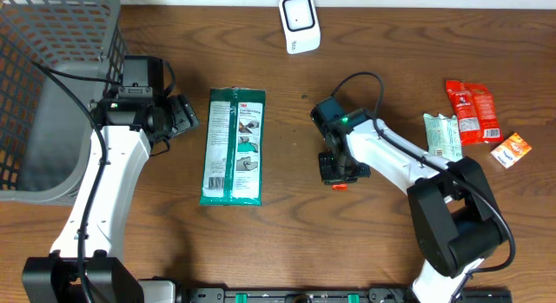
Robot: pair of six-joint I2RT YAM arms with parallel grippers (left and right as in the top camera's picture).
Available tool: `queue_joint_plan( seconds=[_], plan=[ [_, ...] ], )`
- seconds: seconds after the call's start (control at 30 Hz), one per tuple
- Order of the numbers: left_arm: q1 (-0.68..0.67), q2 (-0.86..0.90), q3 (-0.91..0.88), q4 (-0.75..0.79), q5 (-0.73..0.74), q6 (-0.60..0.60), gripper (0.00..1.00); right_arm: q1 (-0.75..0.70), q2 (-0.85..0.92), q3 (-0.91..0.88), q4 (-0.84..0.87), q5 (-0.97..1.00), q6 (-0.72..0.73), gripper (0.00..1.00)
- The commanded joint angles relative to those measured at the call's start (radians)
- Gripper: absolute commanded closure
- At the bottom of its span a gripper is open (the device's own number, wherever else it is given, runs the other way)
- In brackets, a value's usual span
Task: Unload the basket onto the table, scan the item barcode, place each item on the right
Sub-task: 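Hold the Nescafe stick low and reorient it with the right gripper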
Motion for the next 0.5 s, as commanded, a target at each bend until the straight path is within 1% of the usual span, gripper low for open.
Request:
queue_joint_plan(
  seconds=[0.0,0.13,0.23,0.37,0.43,0.47],
  plan=[
    [0.002,0.001,-0.003,-0.003,-0.009,-0.009,0.16,0.002,0.026,-0.035,0.002,0.132,0.018,0.9],
    [0.002,0.001,-0.003,-0.003,-0.009,-0.009,0.16,-0.004,0.026,-0.034,0.019,0.19,0.011,0.89],
    [0.002,0.001,-0.003,-0.003,-0.009,-0.009,0.15,-0.013,0.026,-0.023,0.052,0.173,-0.043,0.89],
    [0.002,0.001,-0.003,-0.003,-0.009,-0.009,0.16,-0.021,0.025,0.051,0.011,0.142,-0.095,0.74],
    [0.002,0.001,-0.003,-0.003,-0.009,-0.009,0.16,-0.024,0.025,0.114,-0.044,0.13,-0.109,0.64],
    [0.002,0.001,-0.003,-0.003,-0.009,-0.009,0.16,-0.024,0.025,0.149,-0.08,0.13,-0.109,0.57]
  ],
)
